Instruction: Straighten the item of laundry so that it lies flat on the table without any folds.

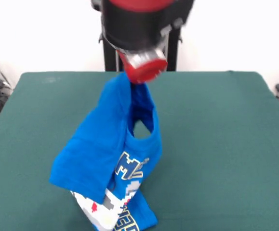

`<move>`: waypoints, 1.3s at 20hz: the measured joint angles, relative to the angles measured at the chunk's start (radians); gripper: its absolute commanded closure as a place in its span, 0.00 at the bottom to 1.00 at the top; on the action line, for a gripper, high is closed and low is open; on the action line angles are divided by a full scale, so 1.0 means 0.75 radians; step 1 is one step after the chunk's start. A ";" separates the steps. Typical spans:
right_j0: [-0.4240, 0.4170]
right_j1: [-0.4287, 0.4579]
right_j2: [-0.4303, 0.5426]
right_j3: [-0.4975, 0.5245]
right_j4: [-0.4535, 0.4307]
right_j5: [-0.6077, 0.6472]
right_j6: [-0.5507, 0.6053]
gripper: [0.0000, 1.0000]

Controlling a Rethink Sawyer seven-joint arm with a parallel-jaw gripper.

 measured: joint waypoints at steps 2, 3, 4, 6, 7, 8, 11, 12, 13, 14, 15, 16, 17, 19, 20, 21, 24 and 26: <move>-0.012 0.014 0.020 -0.116 -0.021 0.096 0.000 1.00; -0.018 0.020 0.035 -0.169 -0.033 0.138 0.000 1.00; -0.023 0.026 0.050 -0.222 -0.046 0.179 0.000 1.00; -0.037 0.039 0.101 -0.337 -0.083 0.268 0.000 1.00; -0.052 0.046 0.160 -0.428 -0.128 0.337 0.000 1.00; -0.061 0.047 0.198 -0.473 -0.160 0.370 0.000 1.00; -0.088 0.042 0.312 -0.568 -0.257 0.428 0.000 1.00; -0.094 0.041 0.341 -0.588 -0.281 0.433 0.000 1.00; -0.108 0.039 0.406 -0.626 -0.337 0.432 0.000 1.00; -0.116 0.038 0.443 -0.645 -0.367 0.426 0.000 1.00; -0.124 0.037 0.479 -0.662 -0.395 0.416 0.000 1.00; -0.142 0.038 0.563 -0.693 -0.456 0.374 0.000 1.00; -0.147 0.038 0.586 -0.700 -0.471 0.356 0.000 1.00; -0.156 0.039 0.629 -0.712 -0.499 0.319 0.000 1.00; -0.165 0.040 0.668 -0.719 -0.519 0.271 0.000 1.00; -0.175 0.043 0.712 -0.722 -0.536 0.188 0.000 1.00; -0.181 0.051 0.759 -0.722 -0.526 0.025 0.000 1.00; -0.178 0.056 0.763 -0.722 -0.514 -0.064 0.000 1.00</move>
